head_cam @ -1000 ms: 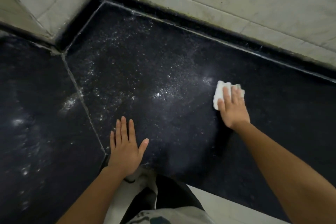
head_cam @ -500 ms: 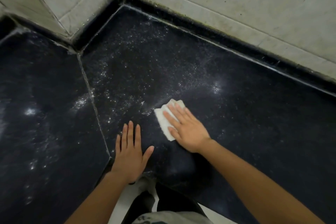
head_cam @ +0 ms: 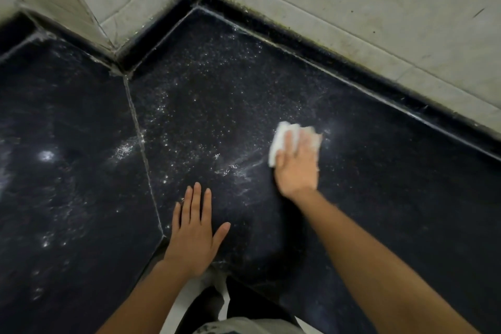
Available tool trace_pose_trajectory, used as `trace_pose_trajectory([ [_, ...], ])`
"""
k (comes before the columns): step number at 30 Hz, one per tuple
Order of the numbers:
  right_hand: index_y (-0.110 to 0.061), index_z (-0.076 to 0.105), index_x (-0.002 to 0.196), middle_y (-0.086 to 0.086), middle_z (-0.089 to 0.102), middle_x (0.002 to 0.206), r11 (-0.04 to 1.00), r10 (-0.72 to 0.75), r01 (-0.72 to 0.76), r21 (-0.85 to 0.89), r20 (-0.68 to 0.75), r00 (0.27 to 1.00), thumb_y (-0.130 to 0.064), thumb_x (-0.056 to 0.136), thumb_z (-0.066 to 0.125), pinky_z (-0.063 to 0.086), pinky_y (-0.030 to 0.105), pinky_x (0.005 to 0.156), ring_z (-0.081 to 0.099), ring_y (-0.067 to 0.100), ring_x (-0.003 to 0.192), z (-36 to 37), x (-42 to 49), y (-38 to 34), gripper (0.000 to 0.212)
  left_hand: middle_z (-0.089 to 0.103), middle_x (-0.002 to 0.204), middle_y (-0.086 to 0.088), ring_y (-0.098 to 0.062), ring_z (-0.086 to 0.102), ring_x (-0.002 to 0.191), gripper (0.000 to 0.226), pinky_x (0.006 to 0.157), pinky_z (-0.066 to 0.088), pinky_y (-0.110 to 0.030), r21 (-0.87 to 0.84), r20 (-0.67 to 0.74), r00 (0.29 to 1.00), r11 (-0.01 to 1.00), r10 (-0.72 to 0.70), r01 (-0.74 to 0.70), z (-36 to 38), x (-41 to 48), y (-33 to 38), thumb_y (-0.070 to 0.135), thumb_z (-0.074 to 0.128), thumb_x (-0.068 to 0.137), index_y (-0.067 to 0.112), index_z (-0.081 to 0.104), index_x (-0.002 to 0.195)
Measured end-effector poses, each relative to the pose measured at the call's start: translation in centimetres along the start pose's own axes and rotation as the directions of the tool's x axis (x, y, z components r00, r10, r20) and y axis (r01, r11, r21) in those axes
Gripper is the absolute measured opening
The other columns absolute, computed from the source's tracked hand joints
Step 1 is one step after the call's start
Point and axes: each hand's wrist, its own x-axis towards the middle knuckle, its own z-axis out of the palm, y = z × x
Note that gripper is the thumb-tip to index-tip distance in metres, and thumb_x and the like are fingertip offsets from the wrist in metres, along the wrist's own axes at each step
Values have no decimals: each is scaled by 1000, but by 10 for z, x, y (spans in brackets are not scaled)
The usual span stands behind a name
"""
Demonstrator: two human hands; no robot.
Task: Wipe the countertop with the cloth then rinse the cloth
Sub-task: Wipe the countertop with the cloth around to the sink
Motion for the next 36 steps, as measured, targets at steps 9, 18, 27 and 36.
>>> trace_pose_trajectory([
  [9,-19,13,152,10,9,160,921,-300,306,240,-63,952,-35,100,19,3,31,118,5,29,147,20,-5,47,55,13,154,-18,-23,-9,145,78,114,-8,-36,-13,47,999,1000,-4,5,-9,1,1,61,13,96,3,9,147],
  [18,-16,-4,153,19,-6,159,849,368,-382,366,109,923,-34,102,13,-6,49,117,-12,34,146,8,39,49,57,-37,147,5,-7,-42,131,82,107,-28,-26,-247,29,995,964,-93,97,-22,6,8,71,-11,78,21,-27,141],
  [27,-35,4,151,-12,-16,155,761,-587,589,273,-98,804,-43,99,12,-18,27,115,-21,11,144,10,14,-1,53,-14,157,-12,-21,-18,144,73,115,-15,-36,-228,-46,945,924,-324,306,-55,96,-7,48,17,96,4,-10,148],
  [36,-20,1,153,9,-7,161,870,315,-298,392,21,949,-41,100,12,-7,41,119,-11,24,147,7,94,100,58,-28,153,-13,-24,-28,140,80,114,-15,-38,-190,102,918,899,-383,396,-53,115,-26,57,11,92,7,-19,146],
])
